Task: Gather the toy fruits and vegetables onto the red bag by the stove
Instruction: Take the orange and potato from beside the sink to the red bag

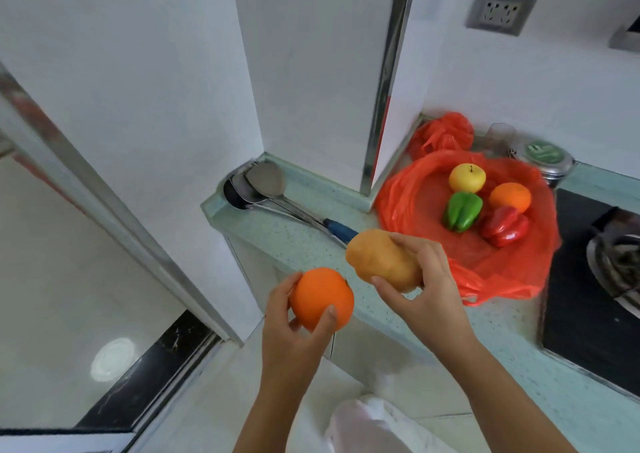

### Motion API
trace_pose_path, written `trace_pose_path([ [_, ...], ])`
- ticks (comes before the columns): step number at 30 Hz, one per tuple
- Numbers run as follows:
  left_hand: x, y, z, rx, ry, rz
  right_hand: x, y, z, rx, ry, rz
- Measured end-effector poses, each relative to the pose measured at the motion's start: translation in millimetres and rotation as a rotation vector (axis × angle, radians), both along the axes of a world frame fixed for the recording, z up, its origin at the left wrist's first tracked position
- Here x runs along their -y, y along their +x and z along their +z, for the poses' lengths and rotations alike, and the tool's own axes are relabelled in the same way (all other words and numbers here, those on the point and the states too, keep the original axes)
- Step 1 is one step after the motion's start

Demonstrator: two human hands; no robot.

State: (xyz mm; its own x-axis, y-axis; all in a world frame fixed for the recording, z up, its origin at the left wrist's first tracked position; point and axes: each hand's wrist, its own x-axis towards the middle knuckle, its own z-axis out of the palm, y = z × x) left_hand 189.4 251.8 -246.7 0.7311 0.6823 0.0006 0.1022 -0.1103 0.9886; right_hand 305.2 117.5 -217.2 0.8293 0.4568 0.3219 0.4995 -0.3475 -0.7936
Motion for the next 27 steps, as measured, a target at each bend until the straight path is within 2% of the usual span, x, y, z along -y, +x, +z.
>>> trace_pose_path([
  [11, 0, 160, 4, -0.017, 0.108, -0.306, 27, 112, -9, -0.033, 0.096, -0.284],
  [17, 23, 226, -15, -0.076, 0.107, -0.487, 65, 150, -33, -0.092, 0.045, -0.469],
  [22, 46, 269, -32, -0.090, 0.187, -0.599, 96, 169, -53, -0.156, -0.003, -0.624],
  [27, 61, 291, -48, -0.149, 0.232, -0.718, 115, 179, -71, -0.217, -0.059, -0.694],
])
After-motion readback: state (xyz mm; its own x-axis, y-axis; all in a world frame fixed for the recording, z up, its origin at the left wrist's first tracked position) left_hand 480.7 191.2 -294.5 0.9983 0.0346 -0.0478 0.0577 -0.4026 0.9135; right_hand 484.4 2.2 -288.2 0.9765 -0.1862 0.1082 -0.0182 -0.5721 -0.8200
